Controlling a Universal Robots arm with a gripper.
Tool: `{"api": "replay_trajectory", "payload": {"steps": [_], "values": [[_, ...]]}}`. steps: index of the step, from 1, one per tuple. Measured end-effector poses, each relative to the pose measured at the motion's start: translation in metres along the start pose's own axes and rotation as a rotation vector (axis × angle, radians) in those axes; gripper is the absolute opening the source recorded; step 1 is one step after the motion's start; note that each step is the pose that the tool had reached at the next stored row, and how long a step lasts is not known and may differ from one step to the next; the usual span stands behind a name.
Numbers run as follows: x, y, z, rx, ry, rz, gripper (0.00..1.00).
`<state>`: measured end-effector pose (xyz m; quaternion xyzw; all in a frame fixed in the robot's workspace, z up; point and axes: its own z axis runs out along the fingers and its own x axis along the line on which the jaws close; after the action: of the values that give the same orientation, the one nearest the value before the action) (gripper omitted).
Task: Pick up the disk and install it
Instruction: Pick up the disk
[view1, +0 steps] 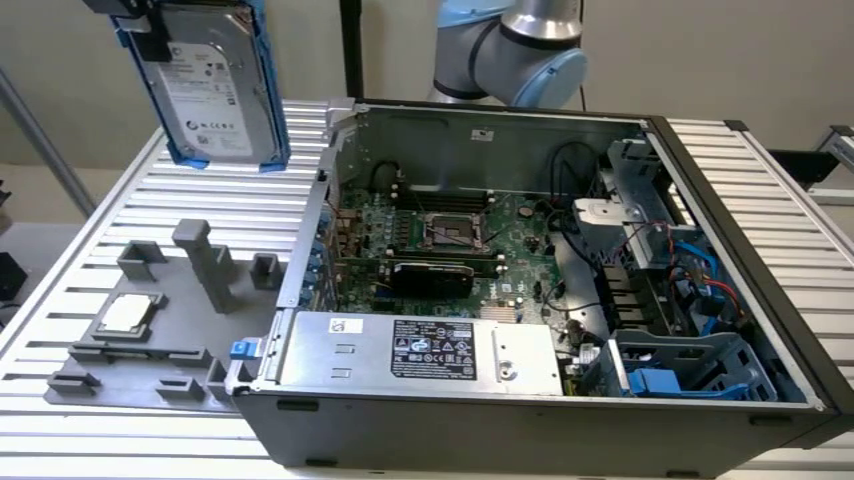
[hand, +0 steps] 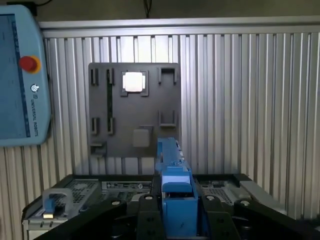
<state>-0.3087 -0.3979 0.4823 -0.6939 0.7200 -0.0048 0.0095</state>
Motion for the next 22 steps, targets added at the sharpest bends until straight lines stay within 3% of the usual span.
{"api": "replay_trajectory", "payload": {"steps": [11, 22], "values": [[0.014, -0.0505, -0.0101, -0.0005, 0.0000, 0.000, 0.00], [0.029, -0.1016, -0.0131, -0.0005, 0.0000, 0.000, 0.00]]}}
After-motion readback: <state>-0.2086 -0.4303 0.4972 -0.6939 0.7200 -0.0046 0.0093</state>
